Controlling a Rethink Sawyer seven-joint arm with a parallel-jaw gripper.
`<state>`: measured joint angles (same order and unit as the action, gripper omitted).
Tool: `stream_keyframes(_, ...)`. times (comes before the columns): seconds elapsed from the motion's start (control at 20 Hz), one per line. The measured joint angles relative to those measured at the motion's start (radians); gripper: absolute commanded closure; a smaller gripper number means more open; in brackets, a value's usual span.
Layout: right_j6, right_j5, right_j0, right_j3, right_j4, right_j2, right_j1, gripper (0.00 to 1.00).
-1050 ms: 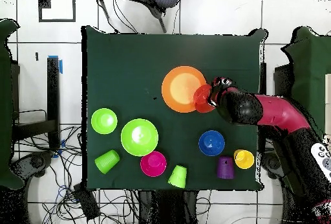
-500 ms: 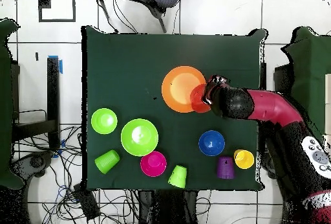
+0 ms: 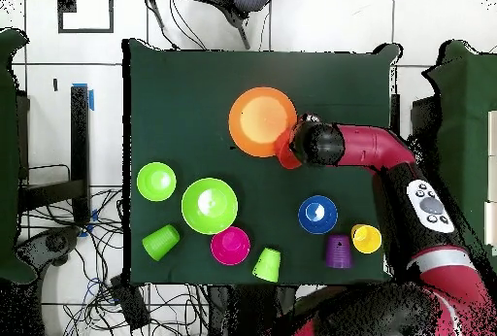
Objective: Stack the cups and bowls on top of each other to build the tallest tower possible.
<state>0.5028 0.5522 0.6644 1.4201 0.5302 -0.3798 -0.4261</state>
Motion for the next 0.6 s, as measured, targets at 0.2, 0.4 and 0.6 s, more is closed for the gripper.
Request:
stream_keyframes(0.2,0.042,0.006,-0.053,-0.051,-0.007,0.062,0.046,1.00)
stream_keyframes(0.4,0.067,0.007,-0.077,-0.074,-0.026,0.090,0.066,1.00)
stream_keyframes(0.6,0.071,0.007,-0.084,-0.083,-0.040,0.116,0.067,1.00)
